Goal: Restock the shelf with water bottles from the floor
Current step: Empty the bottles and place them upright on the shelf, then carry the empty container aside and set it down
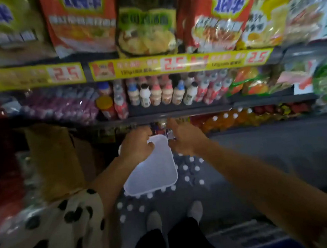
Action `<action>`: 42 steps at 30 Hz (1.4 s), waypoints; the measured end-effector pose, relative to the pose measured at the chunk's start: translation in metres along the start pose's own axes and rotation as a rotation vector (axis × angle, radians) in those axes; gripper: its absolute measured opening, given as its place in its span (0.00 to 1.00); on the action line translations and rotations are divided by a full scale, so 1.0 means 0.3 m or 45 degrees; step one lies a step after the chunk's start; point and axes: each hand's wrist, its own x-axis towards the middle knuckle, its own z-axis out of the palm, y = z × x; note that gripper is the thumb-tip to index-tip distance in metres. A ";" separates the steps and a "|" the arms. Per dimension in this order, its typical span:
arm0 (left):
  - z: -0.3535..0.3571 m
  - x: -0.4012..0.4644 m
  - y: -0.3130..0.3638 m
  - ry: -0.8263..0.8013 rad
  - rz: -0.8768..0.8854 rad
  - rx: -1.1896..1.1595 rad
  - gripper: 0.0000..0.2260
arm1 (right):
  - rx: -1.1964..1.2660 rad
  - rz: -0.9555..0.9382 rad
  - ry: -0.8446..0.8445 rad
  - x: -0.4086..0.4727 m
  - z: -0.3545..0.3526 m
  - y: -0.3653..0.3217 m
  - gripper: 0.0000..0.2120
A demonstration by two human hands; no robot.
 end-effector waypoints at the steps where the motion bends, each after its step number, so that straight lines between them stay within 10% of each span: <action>1: 0.066 0.000 -0.067 -0.037 -0.072 0.006 0.11 | -0.010 0.024 -0.058 0.026 0.094 0.009 0.26; 9: 0.581 0.044 -0.567 -0.071 -0.653 0.049 0.36 | 0.037 0.410 -0.181 0.184 0.776 0.218 0.26; 20: 0.831 0.127 -0.768 0.413 -1.016 -0.562 0.18 | 0.856 0.937 -0.075 0.271 1.091 0.321 0.25; 33: 0.486 0.305 -0.092 0.351 -0.461 -0.497 0.20 | 1.172 1.168 0.528 -0.077 0.456 0.485 0.28; 42: 0.797 0.370 0.588 0.065 -0.087 -0.530 0.18 | 1.142 1.515 0.806 -0.587 0.257 0.939 0.30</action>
